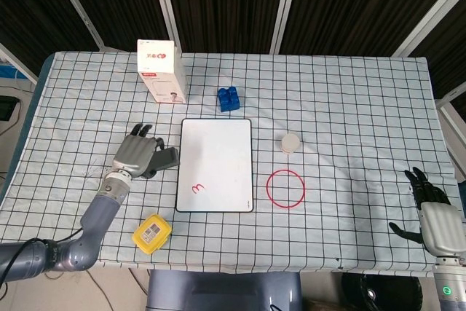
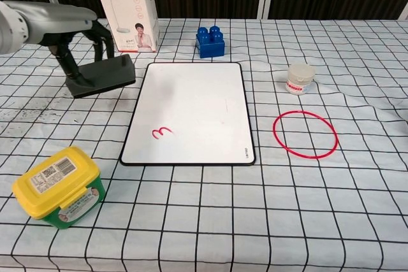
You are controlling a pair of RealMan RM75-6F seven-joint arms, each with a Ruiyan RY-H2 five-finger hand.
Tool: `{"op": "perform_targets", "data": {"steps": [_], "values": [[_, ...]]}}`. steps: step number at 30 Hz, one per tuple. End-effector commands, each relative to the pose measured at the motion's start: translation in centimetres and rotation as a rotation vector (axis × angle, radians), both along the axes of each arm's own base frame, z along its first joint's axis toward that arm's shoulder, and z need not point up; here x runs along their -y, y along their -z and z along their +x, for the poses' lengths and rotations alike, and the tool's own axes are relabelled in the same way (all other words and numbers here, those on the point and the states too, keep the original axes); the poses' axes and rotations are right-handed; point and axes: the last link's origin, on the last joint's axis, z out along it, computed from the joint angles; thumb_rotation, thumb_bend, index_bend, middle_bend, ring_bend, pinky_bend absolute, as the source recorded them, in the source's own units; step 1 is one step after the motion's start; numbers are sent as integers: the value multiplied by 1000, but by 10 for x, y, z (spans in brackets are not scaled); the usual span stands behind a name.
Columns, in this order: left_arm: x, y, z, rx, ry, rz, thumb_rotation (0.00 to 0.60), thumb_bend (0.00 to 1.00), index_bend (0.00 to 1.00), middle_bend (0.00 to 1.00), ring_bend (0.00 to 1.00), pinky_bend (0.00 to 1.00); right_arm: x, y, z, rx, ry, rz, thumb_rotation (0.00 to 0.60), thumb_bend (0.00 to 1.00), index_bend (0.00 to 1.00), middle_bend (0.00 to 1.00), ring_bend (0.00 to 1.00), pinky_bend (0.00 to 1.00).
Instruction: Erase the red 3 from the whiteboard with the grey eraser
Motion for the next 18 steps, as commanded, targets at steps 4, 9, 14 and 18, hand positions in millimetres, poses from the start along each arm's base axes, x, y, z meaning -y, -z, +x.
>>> {"op": "perform_targets", "data": {"steps": [4,9,14,18], "values": [[2,35,36,-47,91,-56,600,244,373,459,54,67,0,0,0,0,0,1,600,55,0,50,175,204],[10,61,53,-71,141,-95,600,244,377,459,54,65,0,0,-1,1,2,-1,600,55,0,50,175,204],[14,78,62,-109,183,-94,600,244,380,459,54,63,0,-1,-1,4,4,-2,600,56,0,50,176,204],[16,86,66,-132,196,-86,600,244,380,459,54,63,0,-1,-1,5,4,-1,600,55,0,50,176,204]]}}
